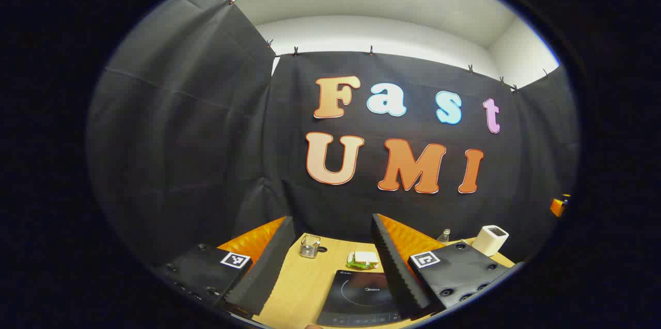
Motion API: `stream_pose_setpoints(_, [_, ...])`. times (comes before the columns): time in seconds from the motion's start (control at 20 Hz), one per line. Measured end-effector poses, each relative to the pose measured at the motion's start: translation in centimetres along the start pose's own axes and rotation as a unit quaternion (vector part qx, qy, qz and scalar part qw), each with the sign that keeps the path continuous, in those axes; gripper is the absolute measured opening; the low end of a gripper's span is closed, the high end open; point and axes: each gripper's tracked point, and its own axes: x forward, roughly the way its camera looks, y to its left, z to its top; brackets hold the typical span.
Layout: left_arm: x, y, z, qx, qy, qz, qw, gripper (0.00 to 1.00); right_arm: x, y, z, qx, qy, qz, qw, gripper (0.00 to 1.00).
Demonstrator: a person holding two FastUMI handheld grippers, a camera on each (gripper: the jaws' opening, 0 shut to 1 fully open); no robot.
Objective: First push the handle of the pot to place it horizontally, then grasp the pot with both hands and set it on the induction cooktop.
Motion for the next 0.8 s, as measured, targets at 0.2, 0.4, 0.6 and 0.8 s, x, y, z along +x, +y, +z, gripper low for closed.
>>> stream_pose_setpoints(0.2, [-0.8,-1.3,0.9,0.012,-0.009,0.008,1.000,0.97,0.6,-2.0,0.5,-0.004,0.005,0.003,1.000,0.96])
stream_pose_setpoints(0.4, [-1.9,-3.2,0.6,0.011,-0.003,0.004,1.000,0.97,1.0,-4.0,0.5,-0.017,0.002,0.000,1.000,0.96])
stream_pose_setpoints(0.6, [-2.8,-4.3,0.2,0.012,0.006,0.008,1.000,0.97,1.6,-5.2,-0.2,-0.003,0.010,0.008,1.000,0.96])
stream_pose_setpoints(0.8, [-4.0,-4.5,0.1,0.022,0.007,0.018,1.000,0.97,2.0,-5.9,-0.8,-0.003,0.019,0.014,1.000,0.96])
